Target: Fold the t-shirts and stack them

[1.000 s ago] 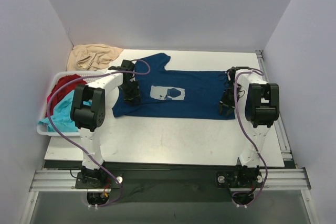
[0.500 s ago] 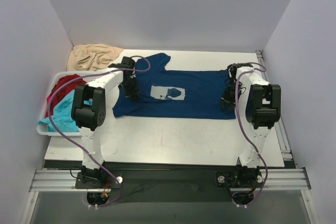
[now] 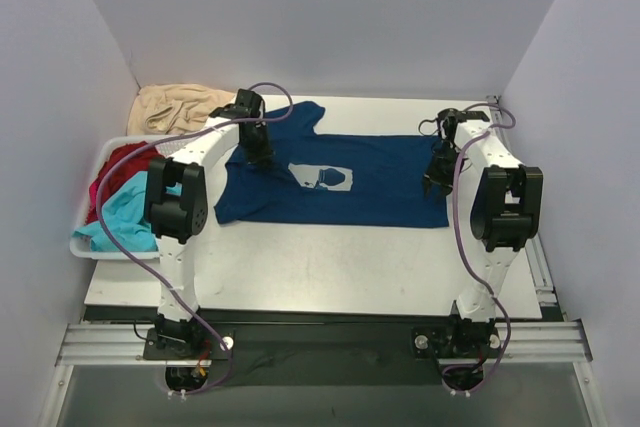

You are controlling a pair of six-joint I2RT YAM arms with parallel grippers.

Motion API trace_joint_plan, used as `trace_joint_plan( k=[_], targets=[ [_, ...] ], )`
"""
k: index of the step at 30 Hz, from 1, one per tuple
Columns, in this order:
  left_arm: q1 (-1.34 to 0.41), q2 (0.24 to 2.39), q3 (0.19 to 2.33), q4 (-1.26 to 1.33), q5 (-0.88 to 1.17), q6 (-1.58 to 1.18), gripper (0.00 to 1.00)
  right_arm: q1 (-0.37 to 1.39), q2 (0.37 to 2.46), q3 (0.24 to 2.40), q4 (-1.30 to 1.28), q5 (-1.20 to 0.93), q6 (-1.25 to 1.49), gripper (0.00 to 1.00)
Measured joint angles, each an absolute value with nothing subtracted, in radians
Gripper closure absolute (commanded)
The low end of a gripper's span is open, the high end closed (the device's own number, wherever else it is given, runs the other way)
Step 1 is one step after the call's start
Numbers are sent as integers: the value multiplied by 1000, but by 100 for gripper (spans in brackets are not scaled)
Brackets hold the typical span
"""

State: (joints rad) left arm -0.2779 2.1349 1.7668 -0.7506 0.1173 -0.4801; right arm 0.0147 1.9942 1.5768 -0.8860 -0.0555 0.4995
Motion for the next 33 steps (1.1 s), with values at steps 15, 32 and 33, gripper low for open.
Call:
trace_joint_plan(
  k=[15, 32, 33],
  targets=[
    [-315, 2360, 1991, -735, 189, -458, 100, 22, 1994, 1577, -892, -56, 498, 73],
    [-326, 2367, 2064, -645, 188, -382, 7, 51, 1995, 1578, -894, -57, 499, 73],
    [-326, 2367, 2070, -642, 184, -381, 7, 54, 1995, 1578, -894, -56, 499, 72]
  ],
)
